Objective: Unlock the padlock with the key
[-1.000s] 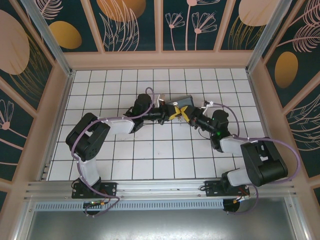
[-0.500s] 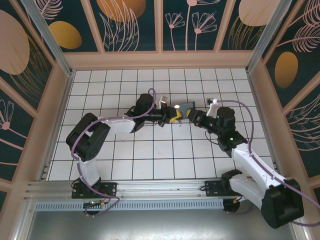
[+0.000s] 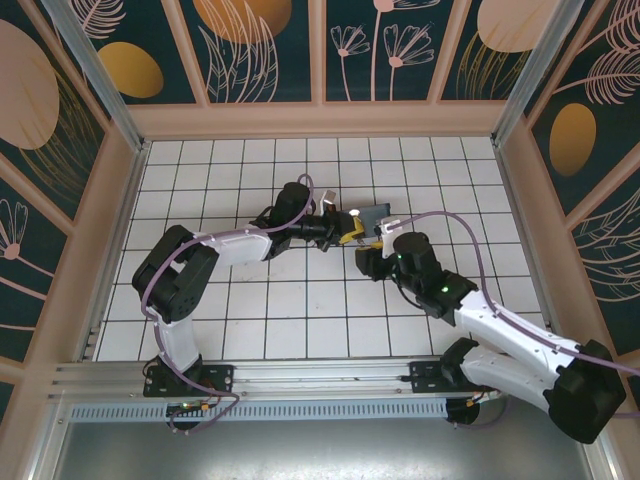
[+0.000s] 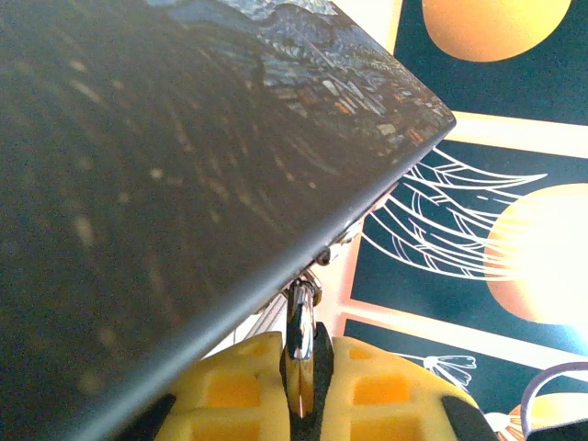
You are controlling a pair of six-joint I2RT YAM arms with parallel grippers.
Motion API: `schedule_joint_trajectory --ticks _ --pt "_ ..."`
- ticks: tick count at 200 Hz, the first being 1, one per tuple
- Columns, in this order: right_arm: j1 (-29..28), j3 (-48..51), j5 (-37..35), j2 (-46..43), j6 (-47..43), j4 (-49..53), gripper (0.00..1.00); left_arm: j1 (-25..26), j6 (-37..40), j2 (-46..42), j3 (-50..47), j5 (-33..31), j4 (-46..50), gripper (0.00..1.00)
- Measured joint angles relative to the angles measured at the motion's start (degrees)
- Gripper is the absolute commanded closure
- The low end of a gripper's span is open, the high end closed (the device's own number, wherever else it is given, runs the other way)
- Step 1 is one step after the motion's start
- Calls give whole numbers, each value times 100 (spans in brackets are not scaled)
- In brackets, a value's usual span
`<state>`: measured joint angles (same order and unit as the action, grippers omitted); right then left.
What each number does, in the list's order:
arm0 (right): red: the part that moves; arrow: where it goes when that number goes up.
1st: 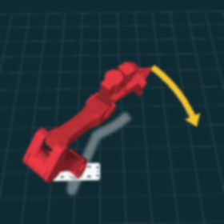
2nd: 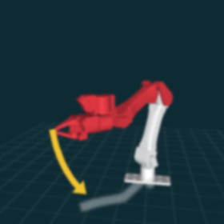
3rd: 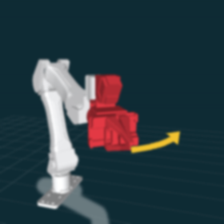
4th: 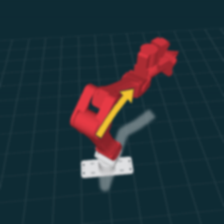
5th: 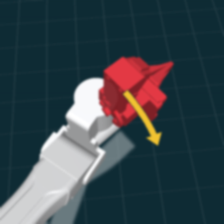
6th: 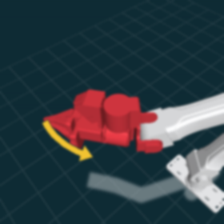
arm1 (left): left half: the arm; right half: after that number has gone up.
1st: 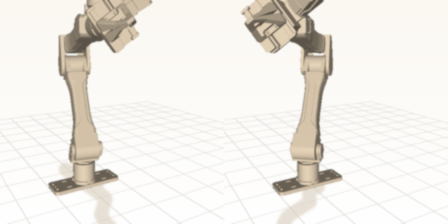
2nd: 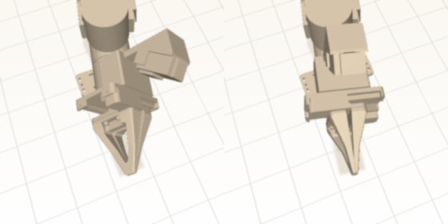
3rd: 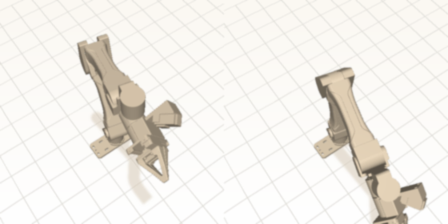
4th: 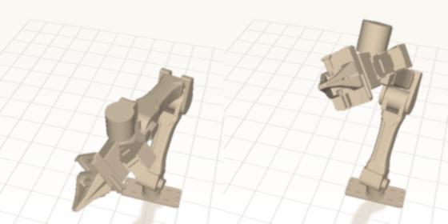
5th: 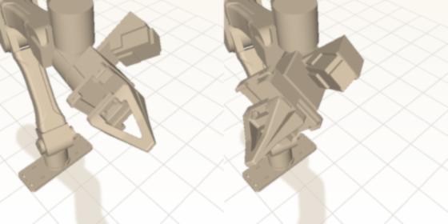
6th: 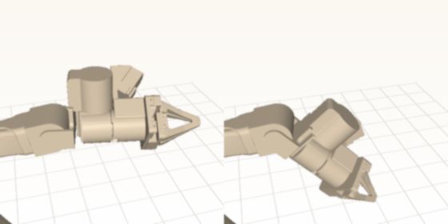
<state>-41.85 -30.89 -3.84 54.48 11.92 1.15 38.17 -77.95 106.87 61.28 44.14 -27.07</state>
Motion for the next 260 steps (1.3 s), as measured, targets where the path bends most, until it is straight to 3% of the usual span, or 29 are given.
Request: schedule_joint_trajectory --ticks 59,113,153,185,260 --pt "-164 -365 -463 435 -479 -7 59 4 37 0 17 0 39 100" --pt "-186 -474 -529 494 -772 85 70 4 39 0 42 2 92 100" --pt "398 -474 166 -192 -608 339 84 4 37 26 168 7 289 100" --pt "503 -446 568 -402 -726 343 84 4 118 101 354 2 531 100" --pt "7 -267 50 -79 -1349 256 82 7 144 175 514 2 723 100"
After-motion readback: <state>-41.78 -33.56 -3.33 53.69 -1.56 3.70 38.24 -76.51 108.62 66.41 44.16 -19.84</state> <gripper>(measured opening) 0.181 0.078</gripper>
